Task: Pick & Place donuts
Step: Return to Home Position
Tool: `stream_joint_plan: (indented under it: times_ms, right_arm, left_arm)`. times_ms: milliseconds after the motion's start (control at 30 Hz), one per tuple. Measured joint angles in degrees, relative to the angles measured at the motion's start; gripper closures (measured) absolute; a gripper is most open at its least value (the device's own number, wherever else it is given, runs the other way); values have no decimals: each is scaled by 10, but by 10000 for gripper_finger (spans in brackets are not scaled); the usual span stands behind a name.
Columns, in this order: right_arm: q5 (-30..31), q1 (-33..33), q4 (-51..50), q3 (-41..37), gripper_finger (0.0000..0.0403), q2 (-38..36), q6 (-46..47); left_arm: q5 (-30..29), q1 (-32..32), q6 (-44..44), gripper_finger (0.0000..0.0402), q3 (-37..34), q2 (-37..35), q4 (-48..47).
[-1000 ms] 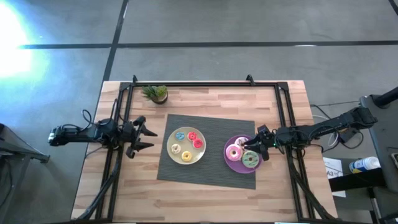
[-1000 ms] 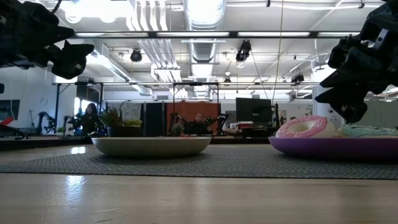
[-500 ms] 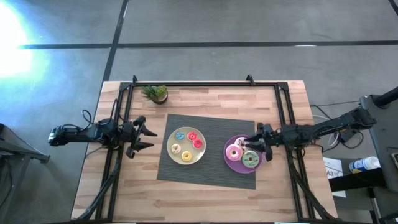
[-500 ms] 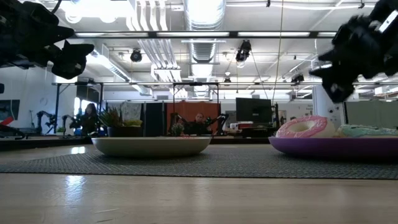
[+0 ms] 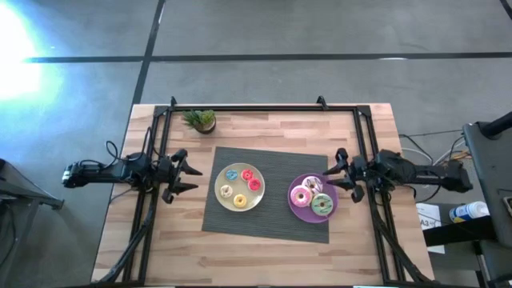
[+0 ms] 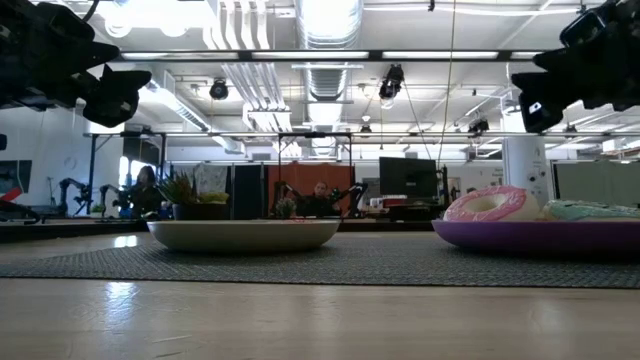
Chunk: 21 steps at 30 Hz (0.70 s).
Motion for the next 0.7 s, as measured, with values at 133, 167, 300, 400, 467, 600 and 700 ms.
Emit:
stream_joint_plan:
  times_ms: [133,167,300,400,467,600,700]
  right_arm:
    - [8,-10,-45,0,259,-45,0]
    - [12,-10,-47,0,259,-50,-5]
    - [17,13,-47,0,259,-50,-10]
    - [34,33,-49,0,259,-50,-24]
    - [41,36,-51,0,259,-50,-44]
    - [43,35,-51,0,259,-49,-52]
    - [43,35,-51,0,259,-40,-45]
  left_arm:
    - [0,0,0,212,0,0,0]
    - [0,0,0,212,0,0,0]
    - [0,0,0,212,0,0,0]
    - [0,0,0,212,0,0,0]
    - [0,0,0,212,0,0,0]
    - [0,0,0,212,0,0,0]
    - [0,0,0,212,0,0,0]
